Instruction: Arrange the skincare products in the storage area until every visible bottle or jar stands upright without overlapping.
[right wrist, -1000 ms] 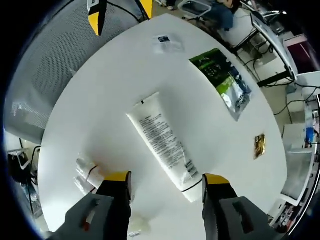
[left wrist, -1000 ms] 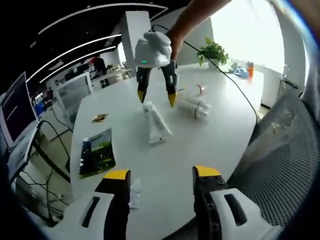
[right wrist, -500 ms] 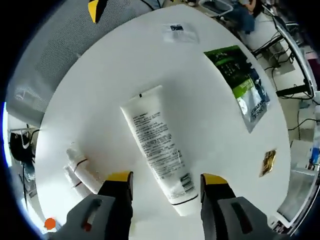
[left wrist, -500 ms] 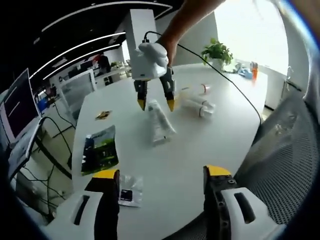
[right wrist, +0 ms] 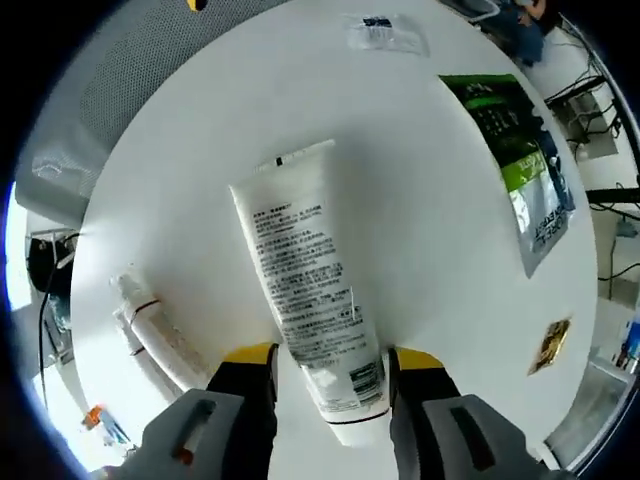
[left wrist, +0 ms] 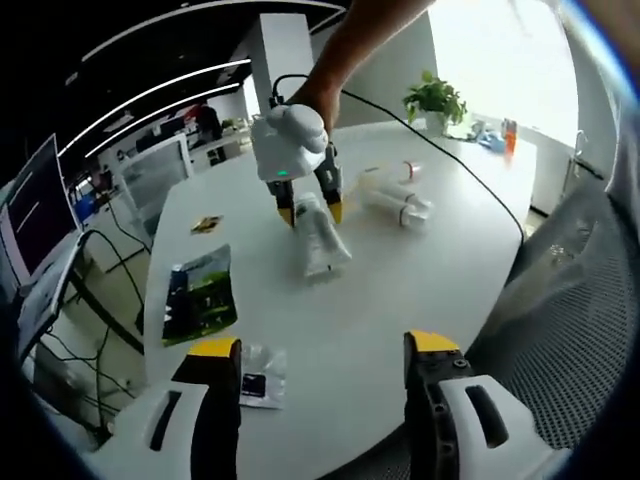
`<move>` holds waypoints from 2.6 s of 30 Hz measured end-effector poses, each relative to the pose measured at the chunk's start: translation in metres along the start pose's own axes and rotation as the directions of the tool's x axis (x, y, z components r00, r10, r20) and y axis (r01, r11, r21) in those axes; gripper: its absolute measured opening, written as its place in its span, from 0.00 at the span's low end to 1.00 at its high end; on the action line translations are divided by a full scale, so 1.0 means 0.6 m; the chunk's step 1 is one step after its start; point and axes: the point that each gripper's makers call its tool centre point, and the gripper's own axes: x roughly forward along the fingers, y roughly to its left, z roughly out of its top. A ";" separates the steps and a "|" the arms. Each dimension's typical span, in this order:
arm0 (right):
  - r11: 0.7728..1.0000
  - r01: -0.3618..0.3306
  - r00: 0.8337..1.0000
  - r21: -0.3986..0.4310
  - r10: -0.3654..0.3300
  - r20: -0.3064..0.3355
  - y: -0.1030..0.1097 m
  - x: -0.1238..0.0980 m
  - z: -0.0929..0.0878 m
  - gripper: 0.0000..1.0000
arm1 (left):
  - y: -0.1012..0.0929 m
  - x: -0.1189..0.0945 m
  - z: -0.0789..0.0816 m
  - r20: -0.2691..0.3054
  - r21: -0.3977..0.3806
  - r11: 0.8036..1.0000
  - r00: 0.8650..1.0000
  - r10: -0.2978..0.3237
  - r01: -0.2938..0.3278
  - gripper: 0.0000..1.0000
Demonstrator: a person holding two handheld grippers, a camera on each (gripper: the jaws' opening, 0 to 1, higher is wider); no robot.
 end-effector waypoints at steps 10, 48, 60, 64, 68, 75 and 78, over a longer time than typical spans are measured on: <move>1.000 0.001 1.000 -0.004 -0.001 -0.013 -0.001 0.003 -0.002 0.37 | -0.001 0.001 -0.005 -0.015 0.022 1.000 1.000 -0.006 0.006 0.55; 0.804 -0.023 0.950 0.594 -0.167 0.264 -0.017 -0.053 0.010 0.14 | -0.001 0.001 -0.009 -0.025 0.037 0.999 1.000 -0.008 0.009 0.46; 0.640 0.000 0.858 0.768 -0.394 0.329 -0.008 -0.150 0.012 0.15 | 0.001 -0.003 0.001 0.000 0.045 0.999 1.000 0.001 -0.001 0.45; 0.577 -0.014 0.803 0.817 -0.480 0.353 -0.005 -0.192 0.032 0.15 | 0.000 -0.005 0.003 0.009 0.061 0.998 1.000 -0.003 0.003 0.45; 0.468 -0.074 0.724 0.881 -0.582 0.370 0.002 -0.227 0.049 0.15 | -0.002 -0.007 0.009 0.023 0.075 0.997 1.000 -0.003 0.001 0.44; 0.320 -0.187 0.599 0.929 -0.713 0.366 0.038 -0.265 0.082 0.16 | -0.003 -0.008 0.011 0.032 0.076 0.997 0.999 -0.010 0.008 0.46; 0.307 -0.204 0.595 0.929 -0.715 0.367 0.064 -0.267 0.094 0.16 | 0.009 -0.014 0.022 0.070 0.055 0.998 0.997 0.021 -0.025 0.45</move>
